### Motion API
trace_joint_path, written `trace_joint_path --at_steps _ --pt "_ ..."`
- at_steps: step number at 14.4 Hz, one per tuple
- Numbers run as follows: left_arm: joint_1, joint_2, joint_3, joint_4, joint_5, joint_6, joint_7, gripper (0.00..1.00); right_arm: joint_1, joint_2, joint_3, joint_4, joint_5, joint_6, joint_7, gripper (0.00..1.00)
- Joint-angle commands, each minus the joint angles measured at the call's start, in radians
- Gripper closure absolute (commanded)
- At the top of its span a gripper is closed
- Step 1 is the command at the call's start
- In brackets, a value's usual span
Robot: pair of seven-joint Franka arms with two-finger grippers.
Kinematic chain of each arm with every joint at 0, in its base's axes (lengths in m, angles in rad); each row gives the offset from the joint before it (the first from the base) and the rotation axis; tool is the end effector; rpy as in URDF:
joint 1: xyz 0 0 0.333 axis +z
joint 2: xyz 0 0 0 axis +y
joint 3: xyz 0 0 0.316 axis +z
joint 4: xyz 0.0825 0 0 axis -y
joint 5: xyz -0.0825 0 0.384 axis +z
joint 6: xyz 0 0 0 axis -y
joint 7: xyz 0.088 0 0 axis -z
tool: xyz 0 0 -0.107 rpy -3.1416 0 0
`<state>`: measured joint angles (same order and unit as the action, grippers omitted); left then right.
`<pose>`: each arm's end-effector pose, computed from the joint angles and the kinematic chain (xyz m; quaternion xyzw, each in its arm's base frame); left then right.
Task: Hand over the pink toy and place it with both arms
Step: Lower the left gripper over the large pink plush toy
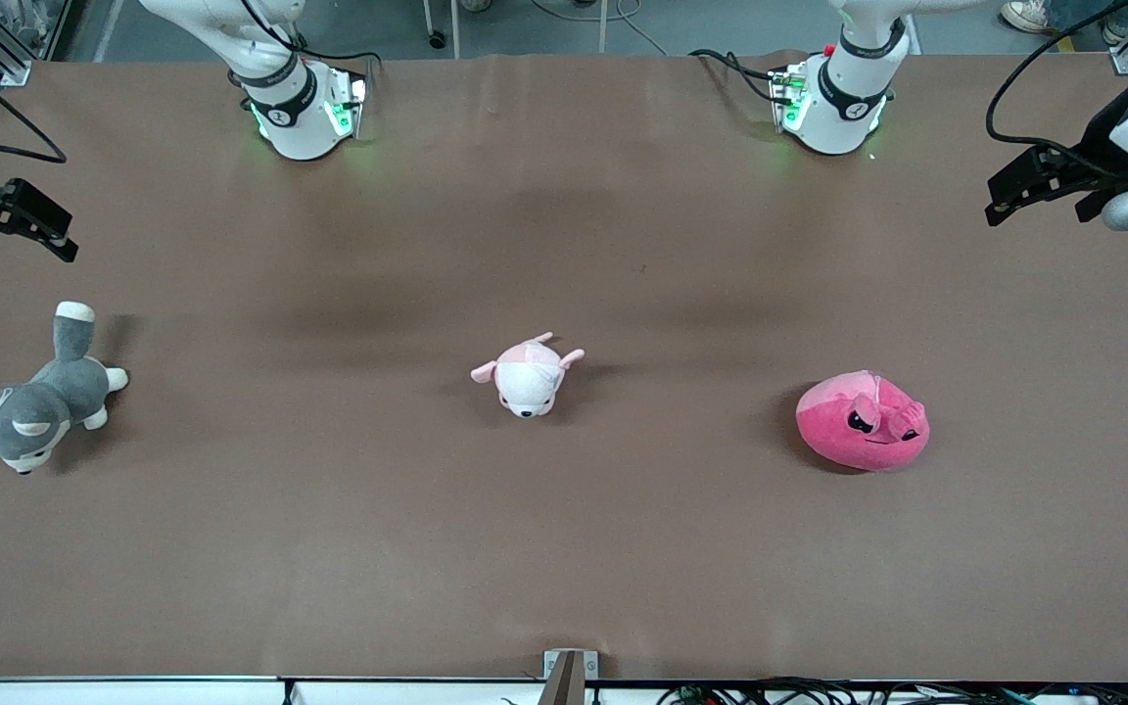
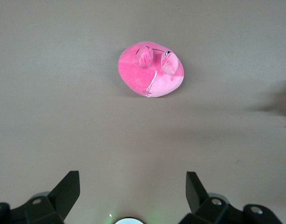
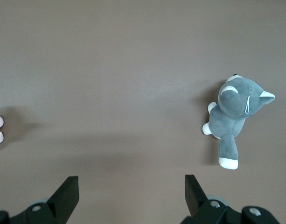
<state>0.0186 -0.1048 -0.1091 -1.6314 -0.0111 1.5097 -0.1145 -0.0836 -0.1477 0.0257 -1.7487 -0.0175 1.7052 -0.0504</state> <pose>0.5128 -0.0511 0.6465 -0.9999 -0.0121 0.0087 0.0010 0.5192 -0.0308 0.6313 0.9986 -0.0031 0.0514 0.0134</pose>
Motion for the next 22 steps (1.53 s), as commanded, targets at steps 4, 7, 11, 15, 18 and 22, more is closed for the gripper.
trace_joint_path --at_steps 4,7,11,15,18,22 --pt "0.003 0.039 0.003 0.041 0.020 -0.005 -0.004 0.00 0.001 -0.001 0.000 0.000 -0.015 0.002 0.006 0.00" --pt "0.006 0.123 0.006 0.105 0.036 0.000 0.006 0.00 0.001 0.000 0.000 0.000 -0.015 0.005 0.007 0.00" --pt "0.017 0.238 0.009 0.091 0.037 0.117 -0.023 0.00 0.008 0.007 0.002 0.015 -0.004 0.011 0.007 0.00" --pt "0.009 0.332 0.008 0.053 0.042 0.265 -0.155 0.00 0.008 0.011 0.002 0.023 0.005 0.013 0.009 0.00" --pt "0.008 0.385 0.005 0.012 0.055 0.386 -0.192 0.00 0.036 0.049 0.002 0.041 0.033 0.002 0.009 0.00" --pt "0.008 0.439 0.005 -0.045 0.060 0.516 -0.197 0.00 0.036 0.080 0.000 0.047 0.054 0.005 0.004 0.00"
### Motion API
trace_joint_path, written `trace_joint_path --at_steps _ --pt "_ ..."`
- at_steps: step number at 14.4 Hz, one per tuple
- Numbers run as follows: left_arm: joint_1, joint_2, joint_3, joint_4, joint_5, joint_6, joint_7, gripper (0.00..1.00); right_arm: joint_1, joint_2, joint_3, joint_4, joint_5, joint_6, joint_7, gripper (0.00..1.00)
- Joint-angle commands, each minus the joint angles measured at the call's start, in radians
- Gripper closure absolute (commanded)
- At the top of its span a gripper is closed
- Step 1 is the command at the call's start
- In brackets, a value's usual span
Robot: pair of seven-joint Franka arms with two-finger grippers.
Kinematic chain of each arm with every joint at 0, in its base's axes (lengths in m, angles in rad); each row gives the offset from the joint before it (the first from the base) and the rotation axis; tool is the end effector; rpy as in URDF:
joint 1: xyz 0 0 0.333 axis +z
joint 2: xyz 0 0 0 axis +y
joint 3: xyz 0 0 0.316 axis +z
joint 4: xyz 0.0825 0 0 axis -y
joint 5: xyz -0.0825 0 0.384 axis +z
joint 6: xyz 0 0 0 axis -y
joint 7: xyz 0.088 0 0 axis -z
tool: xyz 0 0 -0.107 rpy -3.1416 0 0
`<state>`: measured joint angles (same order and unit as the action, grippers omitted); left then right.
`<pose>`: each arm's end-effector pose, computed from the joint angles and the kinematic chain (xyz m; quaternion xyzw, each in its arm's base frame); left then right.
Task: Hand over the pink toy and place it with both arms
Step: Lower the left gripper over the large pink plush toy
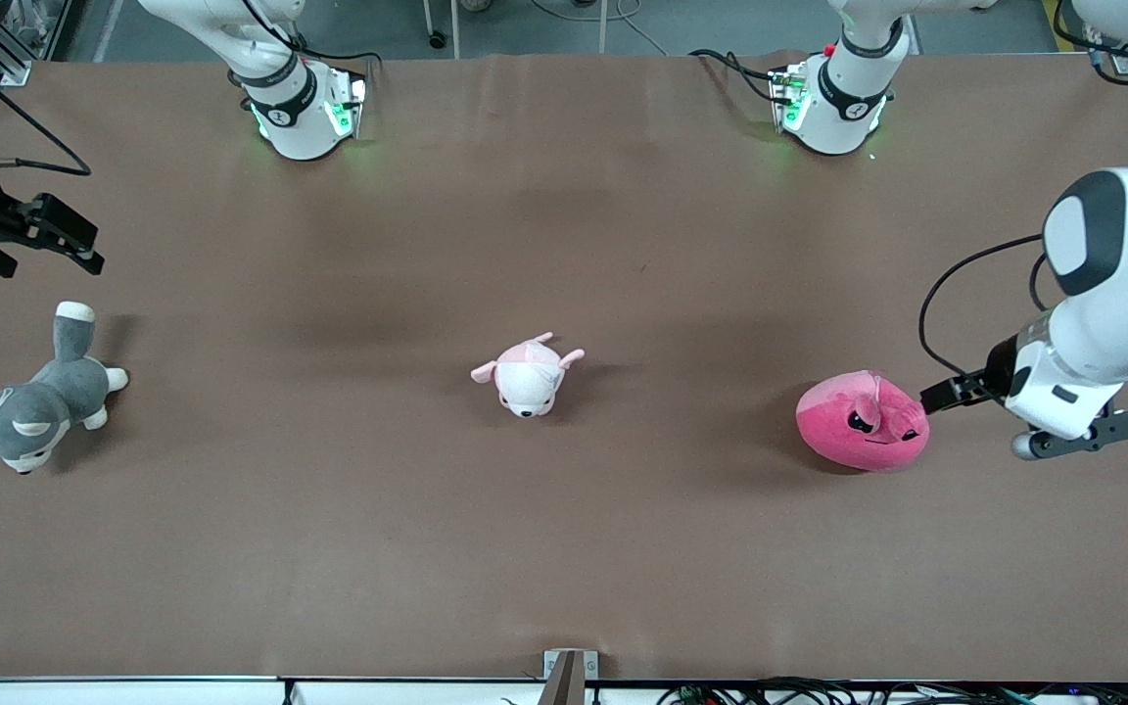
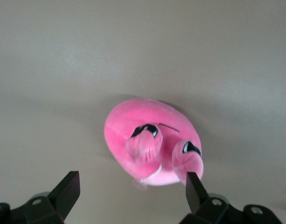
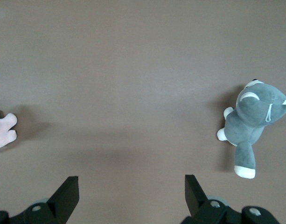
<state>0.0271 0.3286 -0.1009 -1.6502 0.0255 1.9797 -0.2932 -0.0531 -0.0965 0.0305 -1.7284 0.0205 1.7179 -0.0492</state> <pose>0.6520 -0.0401 0.4228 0.9942 0.1071 0.0005 0.0047 0.5368 -0.0095 0.6153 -0.9990 -0.0122 -0.0432 0.0072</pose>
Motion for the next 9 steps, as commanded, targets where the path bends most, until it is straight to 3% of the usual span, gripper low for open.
trace_joint_path --at_steps 1,9 --pt "-0.001 0.021 -0.005 -0.026 0.022 0.060 -0.020 0.02 0.006 0.031 -0.003 0.030 0.016 -0.005 -0.001 0.00" --pt "-0.009 0.082 -0.011 -0.034 0.022 0.079 -0.053 0.36 0.022 0.055 -0.003 0.041 0.015 -0.003 -0.001 0.00"
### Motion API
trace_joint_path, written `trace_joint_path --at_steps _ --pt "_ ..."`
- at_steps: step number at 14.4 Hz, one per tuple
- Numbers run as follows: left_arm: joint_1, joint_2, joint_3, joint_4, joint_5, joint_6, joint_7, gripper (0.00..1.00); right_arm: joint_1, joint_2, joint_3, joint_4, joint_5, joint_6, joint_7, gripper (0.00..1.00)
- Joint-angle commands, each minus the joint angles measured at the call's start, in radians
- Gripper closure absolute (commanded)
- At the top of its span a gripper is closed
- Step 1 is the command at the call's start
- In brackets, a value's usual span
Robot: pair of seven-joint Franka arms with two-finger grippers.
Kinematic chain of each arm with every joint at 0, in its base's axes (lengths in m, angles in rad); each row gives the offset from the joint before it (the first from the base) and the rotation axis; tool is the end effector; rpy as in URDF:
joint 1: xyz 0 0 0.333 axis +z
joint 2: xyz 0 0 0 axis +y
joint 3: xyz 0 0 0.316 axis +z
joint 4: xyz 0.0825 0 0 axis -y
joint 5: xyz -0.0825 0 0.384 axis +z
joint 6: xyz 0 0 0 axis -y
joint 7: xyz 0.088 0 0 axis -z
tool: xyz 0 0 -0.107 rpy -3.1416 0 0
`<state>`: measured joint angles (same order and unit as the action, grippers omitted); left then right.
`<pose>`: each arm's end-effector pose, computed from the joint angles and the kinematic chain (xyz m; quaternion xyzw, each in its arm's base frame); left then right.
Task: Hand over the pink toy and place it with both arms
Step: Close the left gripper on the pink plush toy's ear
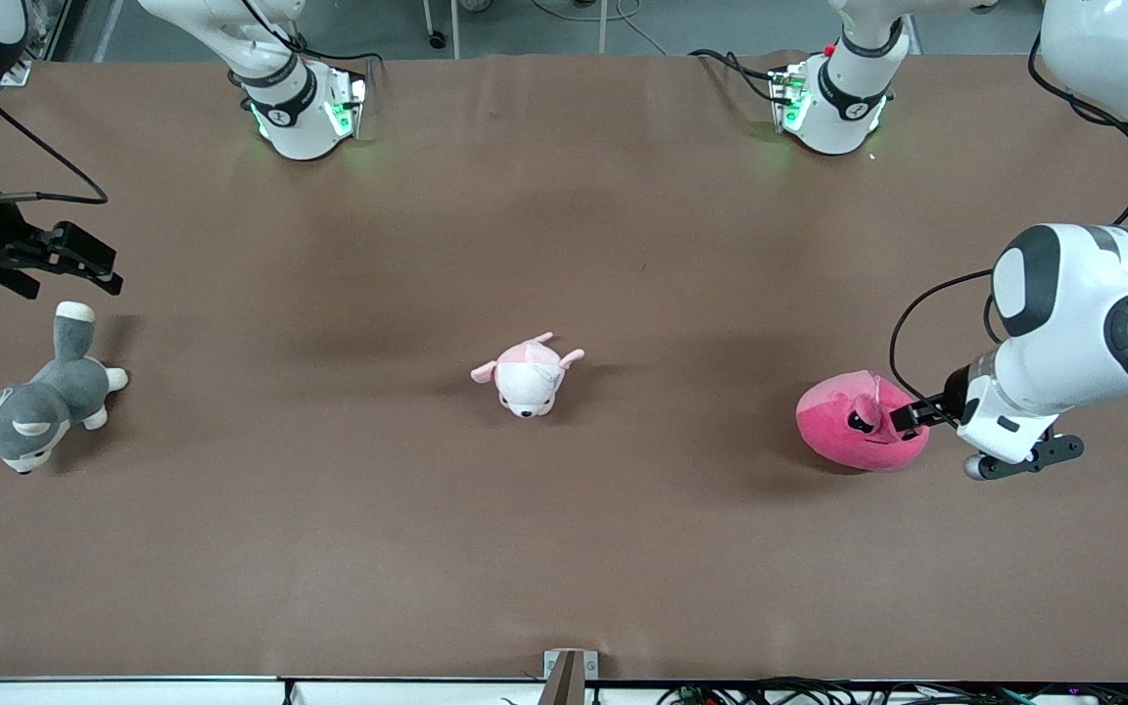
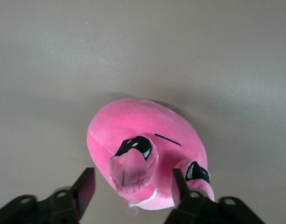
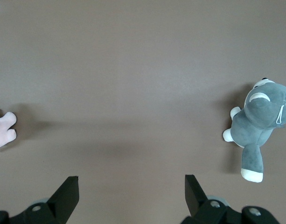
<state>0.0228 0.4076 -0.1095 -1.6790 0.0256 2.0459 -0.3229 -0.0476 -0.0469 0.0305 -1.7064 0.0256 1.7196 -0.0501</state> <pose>0.6575 -0.0485 0.3636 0.9930 0.1158 -0.0208 0.0064 0.5516 -0.0067 0.5992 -0.9994 -0.0150 -0.0304 0.0110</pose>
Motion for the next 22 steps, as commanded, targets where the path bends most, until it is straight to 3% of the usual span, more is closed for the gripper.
trace_joint_path --at_steps 1,3,6,8,22 --pt "-0.006 0.005 -0.003 -0.005 0.022 0.014 -0.024 0.39 0.020 0.005 -0.003 0.021 0.010 -0.006 0.002 0.00" --pt "-0.006 0.011 -0.003 -0.005 0.022 0.016 -0.024 0.49 0.020 0.005 -0.003 0.022 0.011 -0.006 0.004 0.00" --pt "-0.007 0.008 -0.003 -0.007 0.022 0.014 -0.024 0.82 0.023 0.005 -0.003 0.021 0.011 -0.005 0.004 0.00" --pt "-0.012 0.004 -0.006 -0.002 0.022 0.014 -0.024 0.99 0.023 0.013 -0.003 0.021 0.011 -0.006 0.004 0.00" --pt "-0.029 -0.013 -0.021 0.045 0.016 0.002 -0.024 1.00 0.031 0.045 -0.003 0.021 0.010 -0.009 0.007 0.00"
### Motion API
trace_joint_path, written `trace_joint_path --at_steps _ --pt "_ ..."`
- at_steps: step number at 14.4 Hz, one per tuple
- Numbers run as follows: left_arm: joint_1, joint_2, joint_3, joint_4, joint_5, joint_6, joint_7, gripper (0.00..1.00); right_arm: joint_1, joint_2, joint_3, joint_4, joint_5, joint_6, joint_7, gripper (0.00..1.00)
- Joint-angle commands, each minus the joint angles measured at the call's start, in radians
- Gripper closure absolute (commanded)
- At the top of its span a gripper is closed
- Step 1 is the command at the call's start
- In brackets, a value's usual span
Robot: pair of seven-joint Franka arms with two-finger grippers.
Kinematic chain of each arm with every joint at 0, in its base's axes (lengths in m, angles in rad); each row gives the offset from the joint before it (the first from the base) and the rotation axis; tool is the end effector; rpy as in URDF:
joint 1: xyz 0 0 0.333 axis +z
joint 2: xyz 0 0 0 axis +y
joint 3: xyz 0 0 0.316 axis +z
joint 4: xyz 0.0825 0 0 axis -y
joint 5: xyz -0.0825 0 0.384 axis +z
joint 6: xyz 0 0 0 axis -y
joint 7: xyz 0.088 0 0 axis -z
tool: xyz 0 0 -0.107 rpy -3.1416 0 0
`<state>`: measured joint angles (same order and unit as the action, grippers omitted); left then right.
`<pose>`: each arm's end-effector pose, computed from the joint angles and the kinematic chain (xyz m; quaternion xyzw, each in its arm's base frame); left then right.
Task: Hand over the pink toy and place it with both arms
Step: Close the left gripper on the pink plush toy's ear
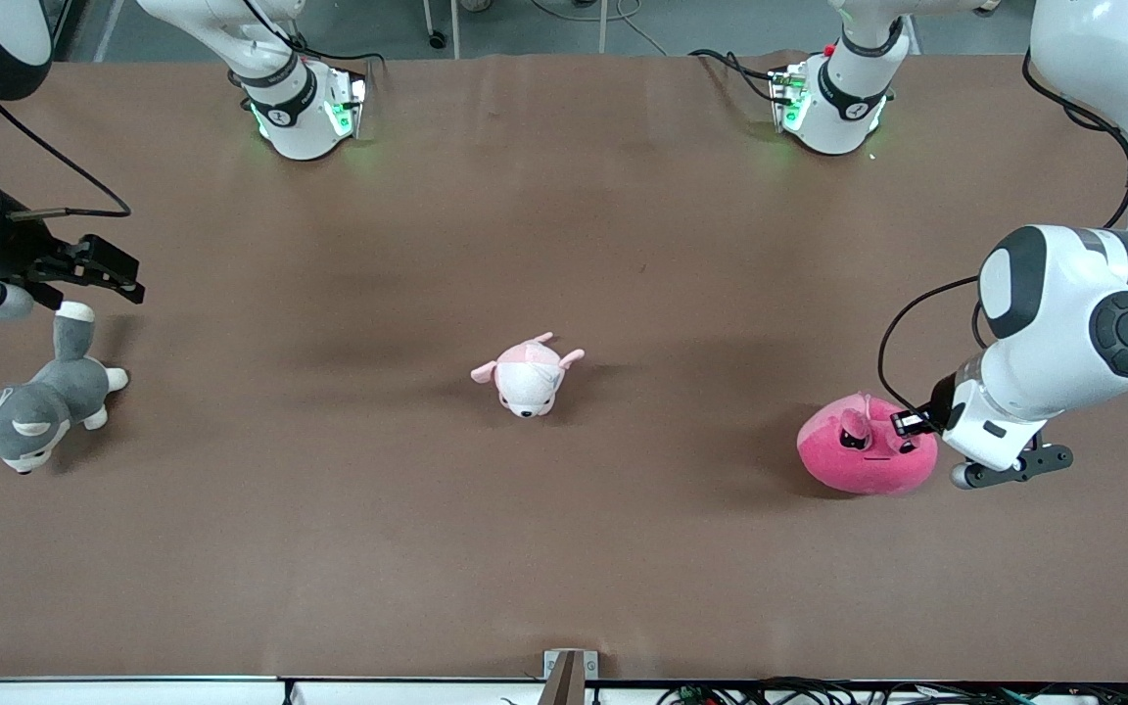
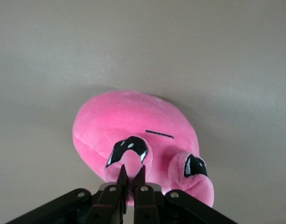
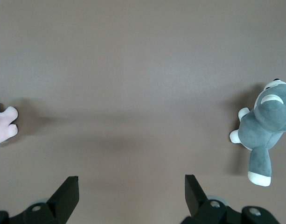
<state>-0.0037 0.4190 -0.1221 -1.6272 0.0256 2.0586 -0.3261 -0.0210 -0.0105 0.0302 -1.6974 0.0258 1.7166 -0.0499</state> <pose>0.6683 -0.0736 0.3815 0.9949 0.0995 0.0046 0.0148 0.5612 0.0076 0.5830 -0.9994 -0.0279 -0.0151 0.0123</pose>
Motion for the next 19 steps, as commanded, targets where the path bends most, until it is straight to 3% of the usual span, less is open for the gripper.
trace_joint_path --at_steps 1,16,19 --pt "-0.001 -0.034 -0.014 -0.008 0.016 -0.011 -0.019 1.00 0.003 0.012 -0.003 0.012 0.009 -0.006 0.007 0.00" --pt "0.001 -0.103 -0.079 0.012 0.020 -0.127 -0.051 1.00 0.003 0.027 -0.001 0.013 0.054 -0.032 -0.001 0.00" --pt "-0.001 -0.100 -0.080 0.097 0.014 -0.160 -0.051 1.00 -0.004 0.026 -0.007 0.019 0.192 -0.086 -0.002 0.00"
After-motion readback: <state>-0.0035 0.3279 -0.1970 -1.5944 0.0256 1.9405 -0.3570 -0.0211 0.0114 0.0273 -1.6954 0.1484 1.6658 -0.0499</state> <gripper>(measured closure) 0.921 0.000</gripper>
